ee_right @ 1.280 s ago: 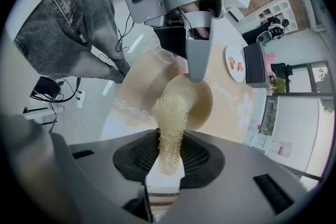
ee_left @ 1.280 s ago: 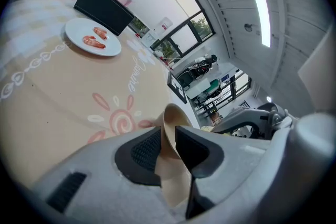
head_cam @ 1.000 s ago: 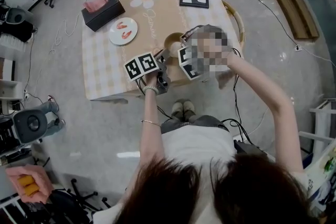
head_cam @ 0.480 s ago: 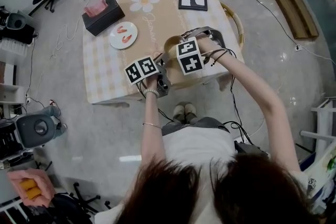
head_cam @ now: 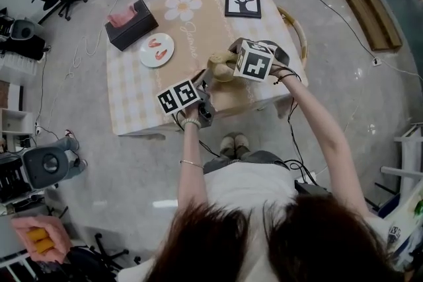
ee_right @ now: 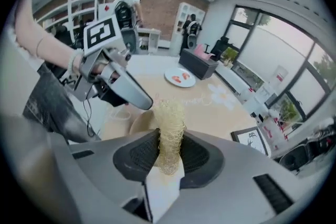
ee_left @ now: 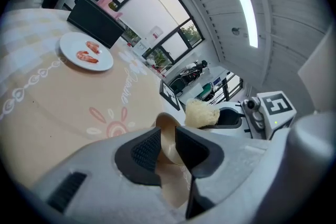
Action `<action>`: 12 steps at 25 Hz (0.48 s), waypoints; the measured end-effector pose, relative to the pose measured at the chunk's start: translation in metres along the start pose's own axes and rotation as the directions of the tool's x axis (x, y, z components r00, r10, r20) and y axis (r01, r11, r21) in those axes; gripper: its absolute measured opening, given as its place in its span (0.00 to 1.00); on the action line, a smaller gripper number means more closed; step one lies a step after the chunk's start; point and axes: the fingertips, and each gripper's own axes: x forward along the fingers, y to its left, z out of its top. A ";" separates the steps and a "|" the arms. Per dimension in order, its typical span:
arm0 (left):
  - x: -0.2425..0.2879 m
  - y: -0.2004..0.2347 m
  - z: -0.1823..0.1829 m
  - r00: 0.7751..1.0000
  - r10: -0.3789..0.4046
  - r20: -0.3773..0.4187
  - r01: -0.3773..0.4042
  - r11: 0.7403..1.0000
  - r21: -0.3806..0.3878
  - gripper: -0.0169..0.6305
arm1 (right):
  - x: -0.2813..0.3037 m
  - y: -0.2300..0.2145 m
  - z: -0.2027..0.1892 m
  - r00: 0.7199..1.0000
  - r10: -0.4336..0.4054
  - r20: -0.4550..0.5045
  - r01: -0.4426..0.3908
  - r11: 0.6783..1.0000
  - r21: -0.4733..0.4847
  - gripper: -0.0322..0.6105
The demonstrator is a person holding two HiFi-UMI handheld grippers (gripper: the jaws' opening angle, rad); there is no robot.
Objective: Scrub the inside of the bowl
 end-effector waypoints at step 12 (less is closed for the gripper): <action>-0.029 -0.036 0.019 0.984 -0.035 0.176 -0.012 0.965 0.263 0.12 | -0.041 -0.006 0.017 0.859 -0.210 0.468 -0.077 0.848 0.524 0.20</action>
